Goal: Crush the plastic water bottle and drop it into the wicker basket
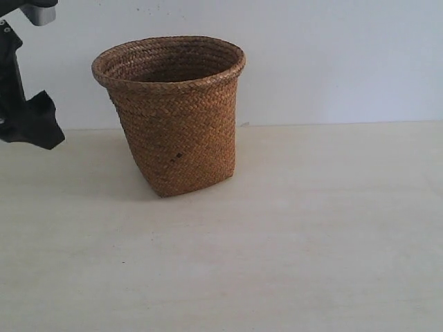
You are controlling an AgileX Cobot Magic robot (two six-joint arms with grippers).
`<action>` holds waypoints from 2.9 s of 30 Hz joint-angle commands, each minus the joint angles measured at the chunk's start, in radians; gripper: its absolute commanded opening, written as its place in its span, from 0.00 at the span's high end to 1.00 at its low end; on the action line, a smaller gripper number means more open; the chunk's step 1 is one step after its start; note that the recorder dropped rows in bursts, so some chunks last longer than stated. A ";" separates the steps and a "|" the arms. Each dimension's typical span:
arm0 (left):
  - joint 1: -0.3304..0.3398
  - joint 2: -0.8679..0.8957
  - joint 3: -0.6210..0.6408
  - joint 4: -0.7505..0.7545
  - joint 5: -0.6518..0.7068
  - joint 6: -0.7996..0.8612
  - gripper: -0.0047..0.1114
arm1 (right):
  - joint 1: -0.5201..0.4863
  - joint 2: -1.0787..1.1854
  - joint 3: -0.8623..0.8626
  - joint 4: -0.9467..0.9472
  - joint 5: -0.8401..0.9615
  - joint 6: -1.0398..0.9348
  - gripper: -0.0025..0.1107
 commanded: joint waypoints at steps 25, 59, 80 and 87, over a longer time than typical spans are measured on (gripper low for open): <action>-0.104 -0.406 0.757 -0.742 -0.606 -0.020 0.92 | -0.005 -0.005 -0.001 0.001 -0.003 -0.008 0.98; -0.107 -0.643 1.256 -1.790 -0.717 0.991 0.92 | -0.005 -0.005 -0.001 0.001 -0.003 -0.008 0.98; -0.107 -0.643 1.256 -1.790 -0.694 0.991 0.92 | -0.005 -0.005 -0.001 0.001 -0.003 -0.008 0.98; -0.107 -0.643 1.256 -1.790 -0.694 0.991 0.92 | -0.005 -0.005 -0.001 0.001 -0.003 -0.008 0.98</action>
